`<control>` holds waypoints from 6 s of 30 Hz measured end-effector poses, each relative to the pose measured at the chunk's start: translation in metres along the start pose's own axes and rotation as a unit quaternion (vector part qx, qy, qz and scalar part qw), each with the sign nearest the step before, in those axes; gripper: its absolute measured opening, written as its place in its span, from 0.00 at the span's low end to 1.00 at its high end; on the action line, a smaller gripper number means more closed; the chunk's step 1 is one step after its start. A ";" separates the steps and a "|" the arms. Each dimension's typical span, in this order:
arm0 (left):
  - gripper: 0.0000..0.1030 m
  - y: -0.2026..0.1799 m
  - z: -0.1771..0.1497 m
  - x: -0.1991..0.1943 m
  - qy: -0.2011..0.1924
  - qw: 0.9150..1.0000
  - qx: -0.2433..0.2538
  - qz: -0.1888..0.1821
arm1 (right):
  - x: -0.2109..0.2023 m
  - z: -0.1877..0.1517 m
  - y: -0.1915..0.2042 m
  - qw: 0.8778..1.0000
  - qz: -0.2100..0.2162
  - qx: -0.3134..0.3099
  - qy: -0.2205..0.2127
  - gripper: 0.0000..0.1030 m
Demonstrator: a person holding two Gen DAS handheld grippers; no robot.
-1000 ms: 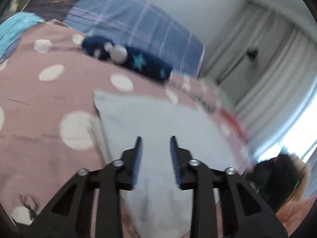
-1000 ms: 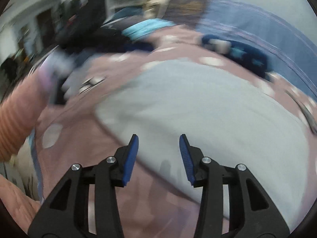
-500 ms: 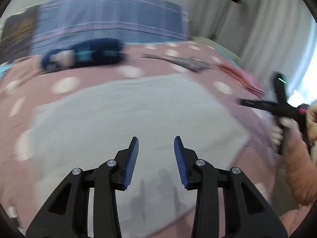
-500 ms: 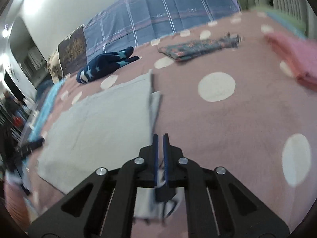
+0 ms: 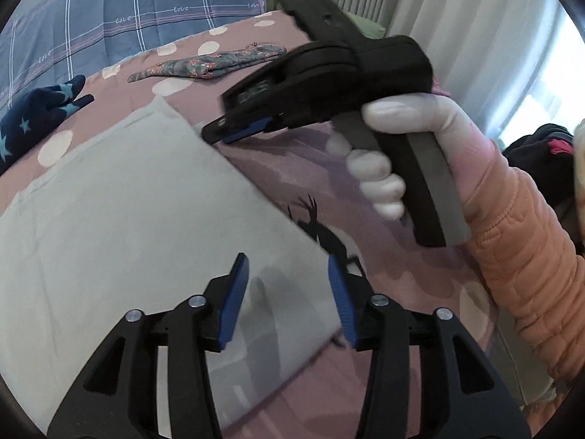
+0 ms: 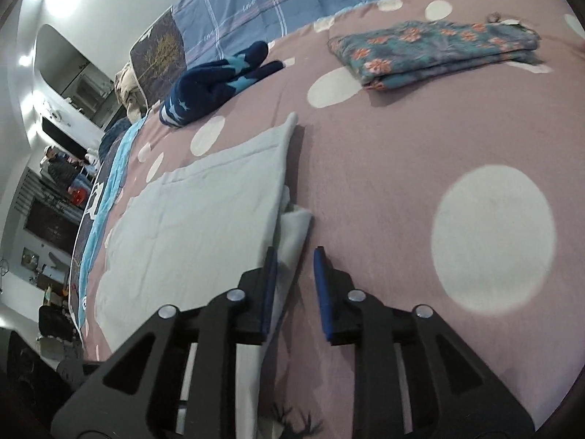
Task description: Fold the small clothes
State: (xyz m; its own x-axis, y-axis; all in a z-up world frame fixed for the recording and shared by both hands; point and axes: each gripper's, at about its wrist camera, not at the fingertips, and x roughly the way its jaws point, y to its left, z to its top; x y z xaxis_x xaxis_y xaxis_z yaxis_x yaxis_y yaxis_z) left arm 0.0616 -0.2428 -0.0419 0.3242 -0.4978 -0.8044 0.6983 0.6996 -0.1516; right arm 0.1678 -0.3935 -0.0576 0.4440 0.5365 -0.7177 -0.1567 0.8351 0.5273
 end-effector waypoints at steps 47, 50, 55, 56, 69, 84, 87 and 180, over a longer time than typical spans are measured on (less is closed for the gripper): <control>0.29 -0.018 -0.024 0.022 0.015 0.986 0.010 -0.168 | 0.012 0.001 -0.021 0.995 0.047 0.028 -0.080 0.02; 0.29 -0.022 -0.033 0.010 0.017 0.976 0.008 -0.216 | -0.012 -0.010 -0.012 0.995 -0.011 -0.005 -0.102 0.08; 0.32 -0.012 -0.062 -0.019 0.009 0.976 -0.009 -0.219 | -0.064 -0.047 0.010 0.989 -0.048 -0.060 -0.129 0.08; 0.32 -0.007 -0.064 -0.023 0.004 0.976 -0.019 -0.217 | -0.070 -0.056 0.016 0.987 -0.049 -0.074 -0.130 0.08; 0.41 0.166 -0.173 -0.151 -0.116 0.960 -0.253 0.040 | -0.059 -0.170 0.061 0.973 -0.155 -0.151 -0.073 0.32; 0.41 0.257 -0.298 -0.245 -0.187 0.878 -0.404 0.175 | -0.038 -0.184 0.206 0.939 -0.139 -0.293 -0.116 0.48; 0.41 0.261 -0.308 -0.238 -0.184 0.884 -0.401 0.153 | -0.008 -0.198 0.253 0.924 -0.118 -0.351 -0.093 0.52; 0.56 0.412 -0.184 -0.141 -0.146 0.859 -0.472 -0.138 | 0.121 -0.184 0.399 0.921 -0.065 -0.376 -0.076 0.04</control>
State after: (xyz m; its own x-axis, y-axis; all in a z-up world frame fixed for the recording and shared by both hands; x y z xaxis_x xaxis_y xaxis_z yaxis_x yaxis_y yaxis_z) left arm 0.1857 0.2100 -0.0967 0.4714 -0.7227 -0.5055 -0.0089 0.5692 -0.8221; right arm -0.0040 0.0272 -0.0175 0.6111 0.4499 -0.6513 -0.6346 0.7702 -0.0634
